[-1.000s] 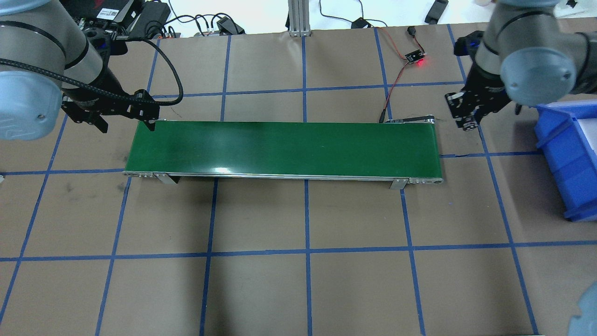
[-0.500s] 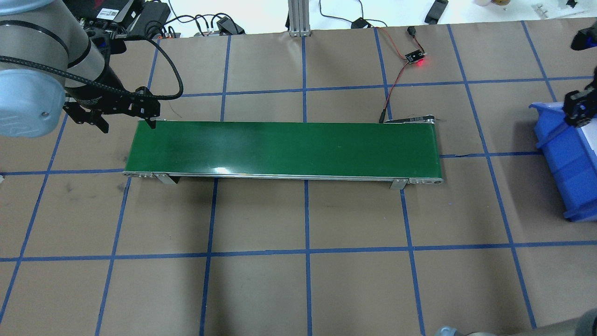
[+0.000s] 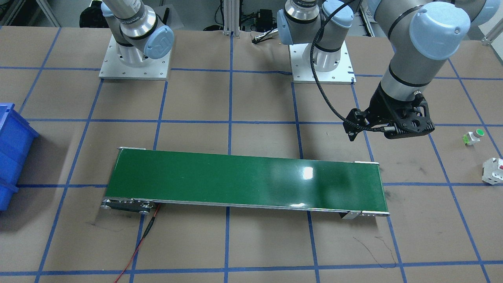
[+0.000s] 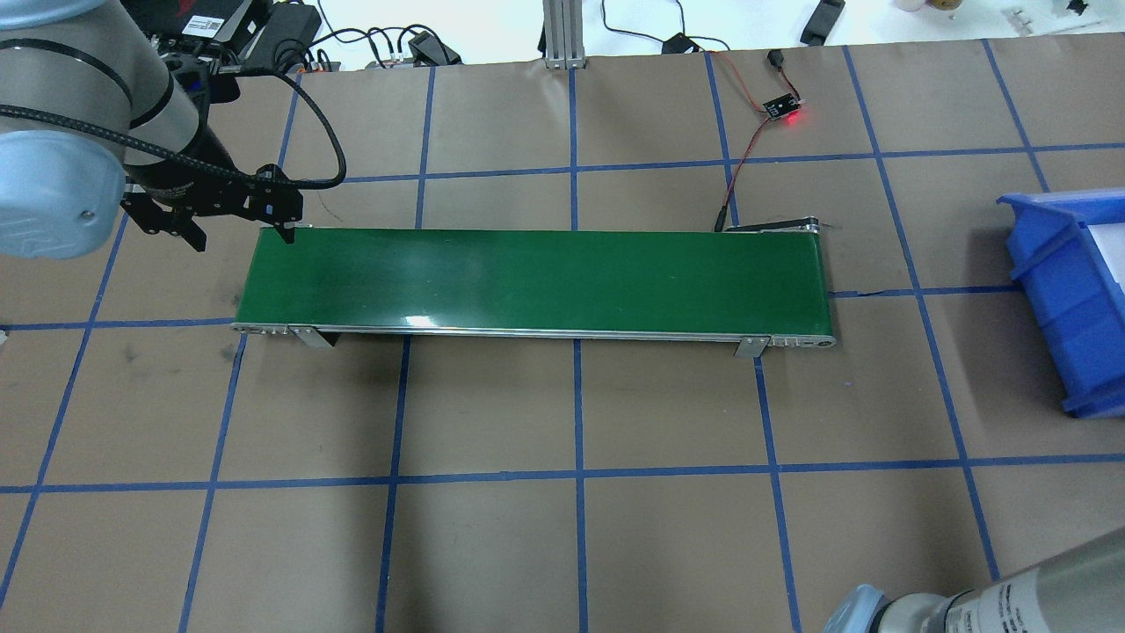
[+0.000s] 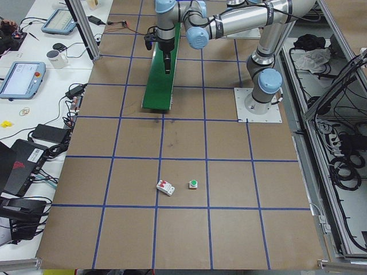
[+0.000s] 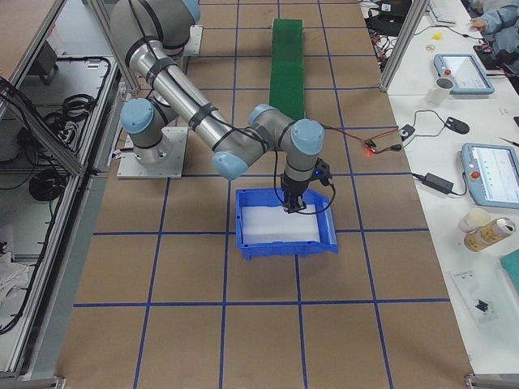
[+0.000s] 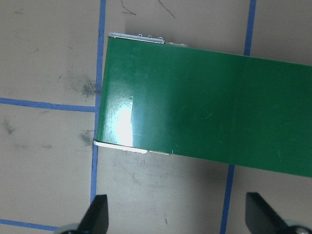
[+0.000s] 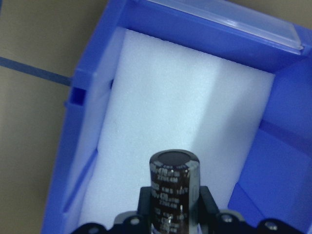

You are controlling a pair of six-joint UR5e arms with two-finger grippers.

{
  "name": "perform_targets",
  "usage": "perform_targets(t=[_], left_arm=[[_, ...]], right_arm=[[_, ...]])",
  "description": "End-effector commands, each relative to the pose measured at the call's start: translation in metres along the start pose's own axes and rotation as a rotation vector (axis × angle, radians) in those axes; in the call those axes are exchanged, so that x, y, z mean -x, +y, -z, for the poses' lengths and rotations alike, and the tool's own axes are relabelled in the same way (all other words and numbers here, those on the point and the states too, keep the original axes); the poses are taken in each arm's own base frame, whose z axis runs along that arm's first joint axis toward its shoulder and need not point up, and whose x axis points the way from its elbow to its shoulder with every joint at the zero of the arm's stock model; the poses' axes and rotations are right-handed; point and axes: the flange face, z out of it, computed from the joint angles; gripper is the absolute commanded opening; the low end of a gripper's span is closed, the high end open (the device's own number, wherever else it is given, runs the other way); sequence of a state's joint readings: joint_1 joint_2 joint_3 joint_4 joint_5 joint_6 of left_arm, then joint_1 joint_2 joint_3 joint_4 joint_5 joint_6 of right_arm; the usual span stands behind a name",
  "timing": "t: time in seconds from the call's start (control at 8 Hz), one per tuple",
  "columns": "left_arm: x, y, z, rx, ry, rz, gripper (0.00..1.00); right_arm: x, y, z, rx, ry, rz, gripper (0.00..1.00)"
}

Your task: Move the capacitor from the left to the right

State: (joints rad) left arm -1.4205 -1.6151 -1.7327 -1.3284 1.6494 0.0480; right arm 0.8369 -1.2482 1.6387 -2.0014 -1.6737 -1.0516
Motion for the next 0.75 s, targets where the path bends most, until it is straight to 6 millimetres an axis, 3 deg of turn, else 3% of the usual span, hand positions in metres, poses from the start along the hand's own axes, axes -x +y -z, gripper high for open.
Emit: perform_targets(t=[0.0, 0.12, 0.25, 0.38, 0.5, 0.62], left_arm=[[0.000, 0.001, -0.002, 0.004, 0.001, -0.009, 1.00], [0.000, 0.001, -0.003, 0.005, 0.001, -0.009, 1.00], [0.000, 0.001, -0.004, 0.007, 0.001, -0.009, 1.00], [0.000, 0.000, -0.005, 0.010, 0.001, -0.003, 1.00], [0.000, 0.000, -0.005, 0.010, 0.001, -0.005, 1.00], [0.000, 0.000, -0.005, 0.010, 0.001, -0.009, 1.00]], right_arm=[[-0.028, 0.011, -0.080, 0.020, -0.076, 0.019, 0.00], [-0.030, 0.009, -0.094, 0.018, -0.073, 0.019, 0.04], [-0.030, 0.008, -0.100, 0.016, -0.069, 0.017, 0.19], [-0.030, 0.008, -0.099, 0.014, -0.066, 0.016, 0.63], [-0.030, 0.009, -0.091, 0.009, -0.058, 0.002, 0.90], [-0.028, 0.011, -0.080, 0.005, -0.050, 0.001, 0.94]])
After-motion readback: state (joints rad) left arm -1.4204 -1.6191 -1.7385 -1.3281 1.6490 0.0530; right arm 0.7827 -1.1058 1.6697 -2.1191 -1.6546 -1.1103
